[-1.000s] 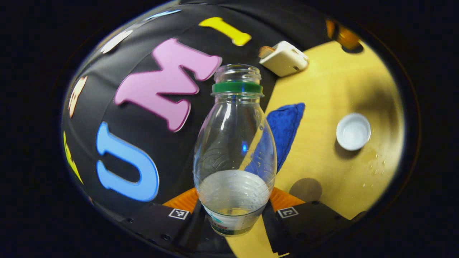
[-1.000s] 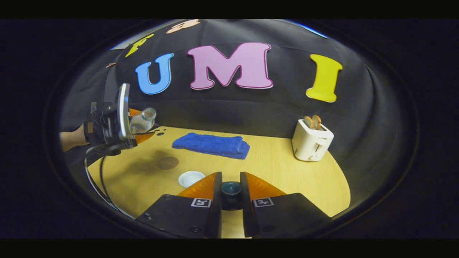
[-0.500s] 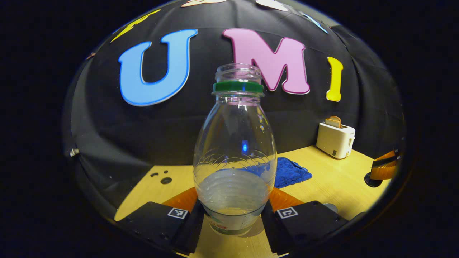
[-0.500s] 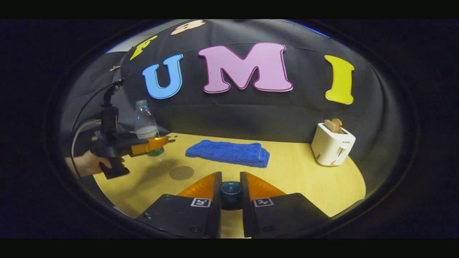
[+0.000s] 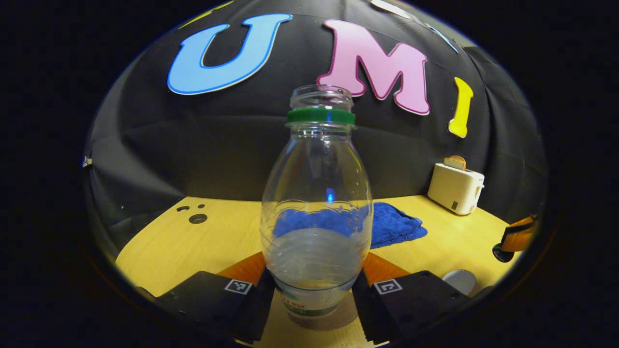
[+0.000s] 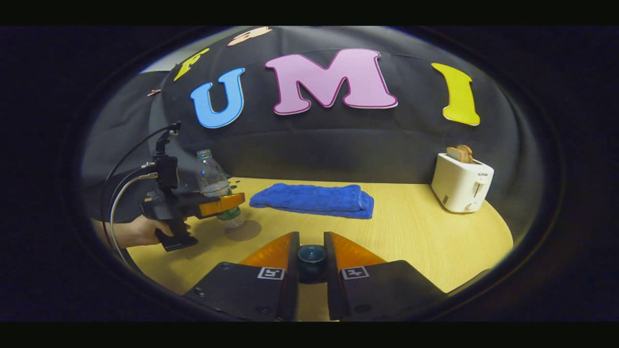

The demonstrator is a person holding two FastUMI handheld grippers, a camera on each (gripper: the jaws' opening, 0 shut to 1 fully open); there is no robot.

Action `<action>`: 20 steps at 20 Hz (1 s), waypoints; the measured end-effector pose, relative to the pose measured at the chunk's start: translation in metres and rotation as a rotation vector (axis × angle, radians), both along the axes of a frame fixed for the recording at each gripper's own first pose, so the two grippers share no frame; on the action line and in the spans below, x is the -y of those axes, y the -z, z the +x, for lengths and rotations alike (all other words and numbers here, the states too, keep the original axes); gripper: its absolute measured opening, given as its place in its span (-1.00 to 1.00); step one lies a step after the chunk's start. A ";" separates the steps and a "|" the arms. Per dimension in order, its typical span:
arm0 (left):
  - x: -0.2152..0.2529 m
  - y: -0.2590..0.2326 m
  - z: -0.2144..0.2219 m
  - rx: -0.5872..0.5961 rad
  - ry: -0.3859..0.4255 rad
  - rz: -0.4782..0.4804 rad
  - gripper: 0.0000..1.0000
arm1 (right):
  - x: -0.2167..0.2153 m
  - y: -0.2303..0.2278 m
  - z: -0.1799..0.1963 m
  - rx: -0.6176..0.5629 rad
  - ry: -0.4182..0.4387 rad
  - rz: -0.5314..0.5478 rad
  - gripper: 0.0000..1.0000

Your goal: Open the teacup lid with one hand, grasp the water bottle and pour water into the teacup with the other hand; after pouring, place the water bottle on the coaster and then close the teacup lid.

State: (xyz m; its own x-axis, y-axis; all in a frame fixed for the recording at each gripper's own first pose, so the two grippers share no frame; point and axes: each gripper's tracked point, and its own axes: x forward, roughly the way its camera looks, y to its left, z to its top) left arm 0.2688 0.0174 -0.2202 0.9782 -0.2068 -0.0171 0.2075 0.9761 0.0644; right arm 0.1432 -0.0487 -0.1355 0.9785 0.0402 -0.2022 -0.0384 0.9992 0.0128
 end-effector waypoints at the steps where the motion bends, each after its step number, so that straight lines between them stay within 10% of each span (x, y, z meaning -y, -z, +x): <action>1: 0.006 0.003 0.003 -0.001 0.004 0.020 0.52 | 0.000 0.003 -0.001 -0.003 -0.001 -0.002 -0.45; 20: 0.011 0.053 -0.028 -0.132 -0.078 0.002 0.92 | -0.010 0.016 0.010 -0.016 -0.014 0.015 -0.36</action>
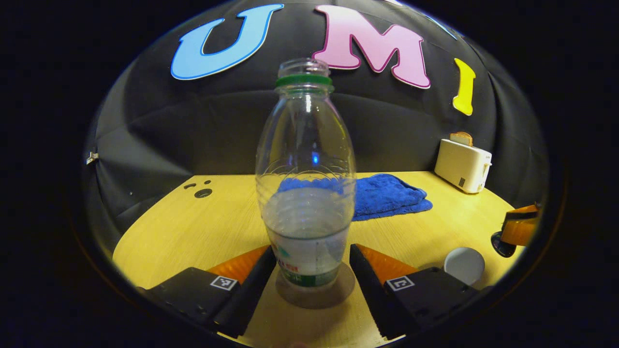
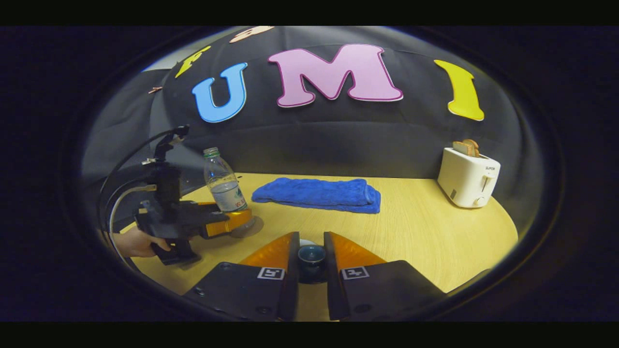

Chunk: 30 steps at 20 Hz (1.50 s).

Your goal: Open the teacup lid with one hand, grasp the water bottle and pour water into the teacup with the other hand; after pouring, place the water bottle on the coaster and then close the teacup lid.

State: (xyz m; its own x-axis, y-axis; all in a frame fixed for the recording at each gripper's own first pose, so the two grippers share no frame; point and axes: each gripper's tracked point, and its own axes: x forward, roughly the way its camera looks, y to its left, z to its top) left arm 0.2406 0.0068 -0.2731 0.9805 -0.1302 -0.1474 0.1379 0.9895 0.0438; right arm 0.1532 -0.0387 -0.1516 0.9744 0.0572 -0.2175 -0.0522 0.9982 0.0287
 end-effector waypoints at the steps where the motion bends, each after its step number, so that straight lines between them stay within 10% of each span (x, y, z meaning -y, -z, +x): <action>1: 0.001 0.003 -0.007 -0.010 0.003 -0.006 0.92 | 0.000 -0.001 0.001 0.003 0.002 0.001 -0.45; 23: -0.052 -0.014 -0.118 0.079 -0.070 0.013 0.92 | -0.031 0.039 0.038 0.096 -0.043 -0.088 -0.51; 29: -0.049 -0.027 -0.131 0.096 -0.076 0.029 0.92 | -0.029 0.032 0.032 0.098 -0.039 -0.103 -0.03; 30: -0.049 -0.036 -0.134 0.117 -0.084 0.030 0.92 | -0.028 0.024 0.026 0.092 -0.040 -0.097 0.41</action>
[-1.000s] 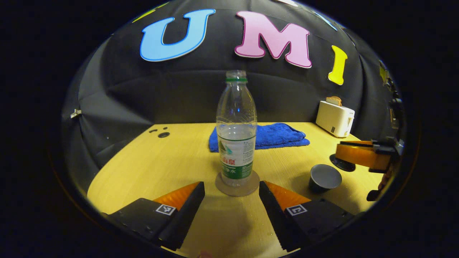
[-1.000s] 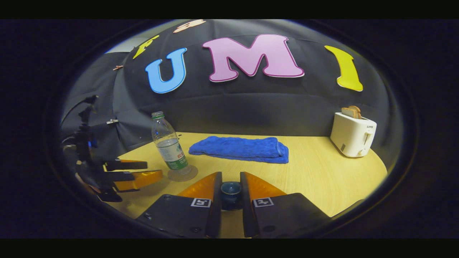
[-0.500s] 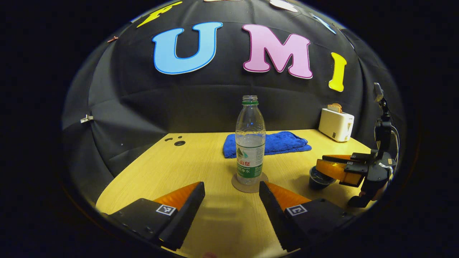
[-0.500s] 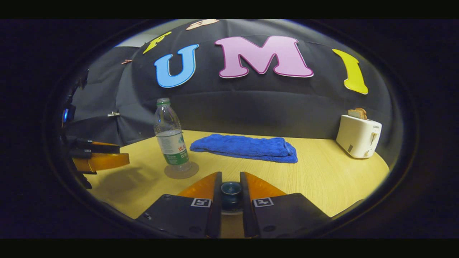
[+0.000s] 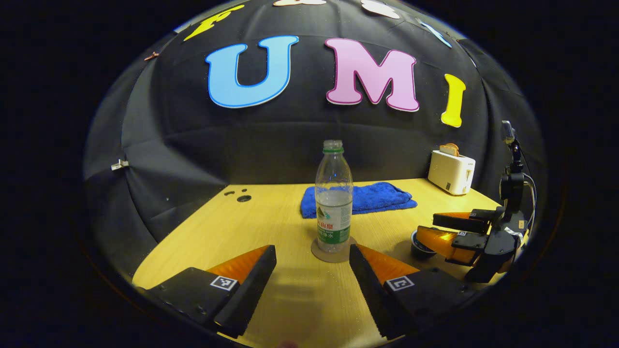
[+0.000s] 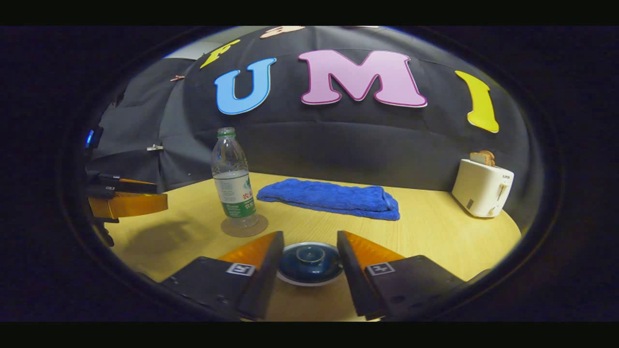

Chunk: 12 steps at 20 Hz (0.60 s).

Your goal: Open the teacup lid with one hand, grasp the water bottle and pour water into the teacup with the other hand; after pouring, place the water bottle on the coaster and then close the teacup lid.

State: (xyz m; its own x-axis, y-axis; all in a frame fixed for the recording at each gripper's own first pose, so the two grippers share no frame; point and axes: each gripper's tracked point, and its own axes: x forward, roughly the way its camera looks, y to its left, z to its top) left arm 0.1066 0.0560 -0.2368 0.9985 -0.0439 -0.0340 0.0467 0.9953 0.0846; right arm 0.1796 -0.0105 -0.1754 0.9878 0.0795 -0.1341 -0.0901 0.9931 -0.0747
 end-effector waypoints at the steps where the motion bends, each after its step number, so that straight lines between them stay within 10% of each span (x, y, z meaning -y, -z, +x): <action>1: 0.003 -0.011 -0.001 0.014 -0.001 -0.003 0.92 | 0.001 -0.011 -0.007 0.001 0.001 0.003 0.51; 4: 0.025 -0.054 -0.016 0.053 0.025 0.005 0.92 | 0.014 -0.059 -0.034 0.036 0.023 -0.010 1.00; 12: 0.083 -0.203 -0.099 0.266 0.056 0.000 0.91 | 0.064 -0.178 -0.116 0.110 0.138 0.056 1.00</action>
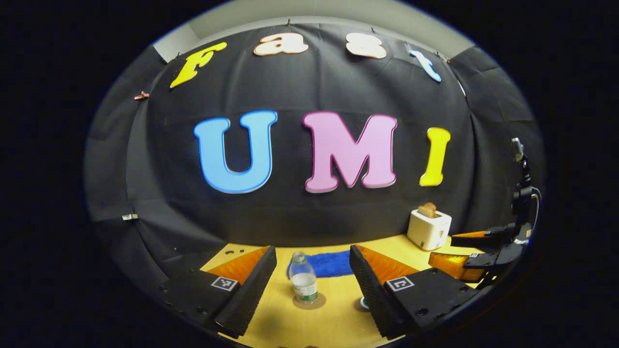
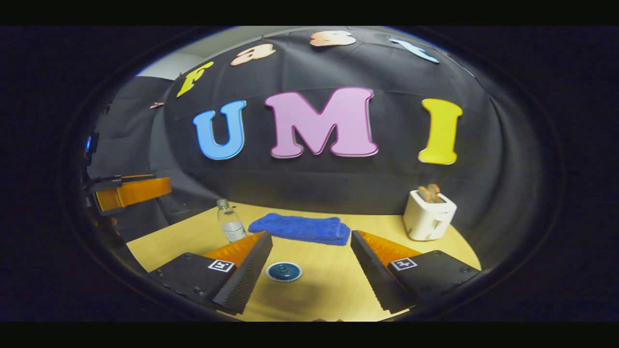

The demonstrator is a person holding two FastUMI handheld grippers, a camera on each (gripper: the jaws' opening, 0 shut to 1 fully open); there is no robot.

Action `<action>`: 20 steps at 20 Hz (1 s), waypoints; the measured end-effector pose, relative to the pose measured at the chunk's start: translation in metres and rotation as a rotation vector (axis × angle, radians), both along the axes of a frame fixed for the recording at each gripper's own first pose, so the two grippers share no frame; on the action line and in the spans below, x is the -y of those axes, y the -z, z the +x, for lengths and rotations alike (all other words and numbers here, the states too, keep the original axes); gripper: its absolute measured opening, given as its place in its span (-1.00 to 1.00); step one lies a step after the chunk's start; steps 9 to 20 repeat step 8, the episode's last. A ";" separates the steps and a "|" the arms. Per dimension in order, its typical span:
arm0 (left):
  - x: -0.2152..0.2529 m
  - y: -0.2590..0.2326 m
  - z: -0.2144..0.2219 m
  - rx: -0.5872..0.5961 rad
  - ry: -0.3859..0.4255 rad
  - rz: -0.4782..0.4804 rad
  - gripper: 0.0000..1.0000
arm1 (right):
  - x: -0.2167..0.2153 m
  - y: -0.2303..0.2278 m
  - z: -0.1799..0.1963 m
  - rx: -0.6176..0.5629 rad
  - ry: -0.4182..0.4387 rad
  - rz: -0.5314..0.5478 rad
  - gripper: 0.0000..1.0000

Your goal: Open the teacup lid with one hand, grasp the water bottle and pour water into the teacup with the other hand; after pouring, place the water bottle on the coaster and then close the teacup lid.

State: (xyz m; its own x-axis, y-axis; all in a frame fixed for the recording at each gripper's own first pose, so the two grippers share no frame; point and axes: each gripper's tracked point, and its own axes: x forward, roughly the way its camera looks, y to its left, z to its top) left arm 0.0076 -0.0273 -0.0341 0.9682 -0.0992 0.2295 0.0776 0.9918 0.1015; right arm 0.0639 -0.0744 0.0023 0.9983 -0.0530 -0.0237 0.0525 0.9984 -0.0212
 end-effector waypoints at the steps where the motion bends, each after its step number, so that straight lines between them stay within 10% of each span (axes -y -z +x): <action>1: 0.006 -0.011 -0.013 0.011 0.013 -0.008 0.91 | 0.004 -0.012 -0.009 0.010 0.015 -0.003 1.00; 8: 0.017 -0.015 -0.067 0.008 0.051 -0.037 0.91 | 0.012 -0.059 -0.072 0.061 0.113 -0.049 1.00; 20: 0.017 -0.015 -0.067 0.008 0.051 -0.037 0.91 | 0.012 -0.059 -0.072 0.061 0.113 -0.049 1.00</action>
